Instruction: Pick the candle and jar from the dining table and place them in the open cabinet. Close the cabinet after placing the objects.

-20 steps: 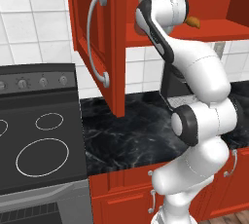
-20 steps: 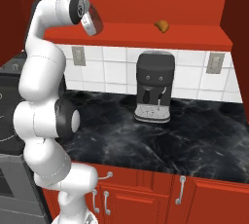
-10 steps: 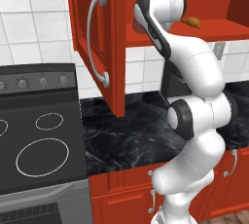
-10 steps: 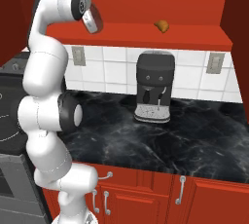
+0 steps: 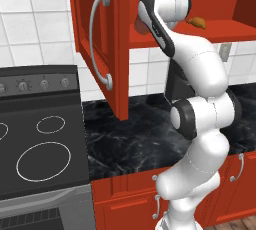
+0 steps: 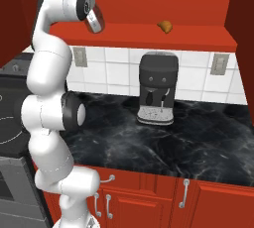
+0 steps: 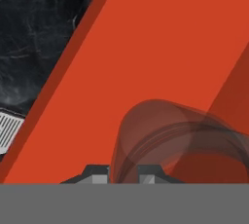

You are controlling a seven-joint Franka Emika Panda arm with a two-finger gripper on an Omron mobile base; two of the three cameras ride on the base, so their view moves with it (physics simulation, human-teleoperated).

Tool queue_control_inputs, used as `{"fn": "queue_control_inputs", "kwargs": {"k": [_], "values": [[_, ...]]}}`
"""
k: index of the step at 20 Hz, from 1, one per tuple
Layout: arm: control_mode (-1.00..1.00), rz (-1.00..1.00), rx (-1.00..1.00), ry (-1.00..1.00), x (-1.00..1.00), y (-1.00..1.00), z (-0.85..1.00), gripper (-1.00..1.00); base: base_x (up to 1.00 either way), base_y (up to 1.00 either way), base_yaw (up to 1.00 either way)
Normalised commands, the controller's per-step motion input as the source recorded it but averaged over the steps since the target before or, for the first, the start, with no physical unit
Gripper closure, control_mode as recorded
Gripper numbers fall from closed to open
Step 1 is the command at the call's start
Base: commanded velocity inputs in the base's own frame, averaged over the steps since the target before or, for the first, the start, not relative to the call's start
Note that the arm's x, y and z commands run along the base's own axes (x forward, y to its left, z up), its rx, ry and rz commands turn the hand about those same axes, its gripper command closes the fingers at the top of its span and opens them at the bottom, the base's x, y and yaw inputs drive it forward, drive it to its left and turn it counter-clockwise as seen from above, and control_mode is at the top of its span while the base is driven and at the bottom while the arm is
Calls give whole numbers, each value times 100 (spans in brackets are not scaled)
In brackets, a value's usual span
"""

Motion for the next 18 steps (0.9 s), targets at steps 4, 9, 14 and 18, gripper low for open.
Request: {"fn": "queue_control_inputs", "kwargs": {"k": [4,9,14,18], "values": [[-100,5,0,0,16,13,0,-100,0,0,0],[-100,6,0,0,11,2,0,-100,0,0,0],[-100,5,0,-6,0,0,8,-100,0,0,0],[-100,3,-3,-9,0,0,15,-100,0,0,0]]}}
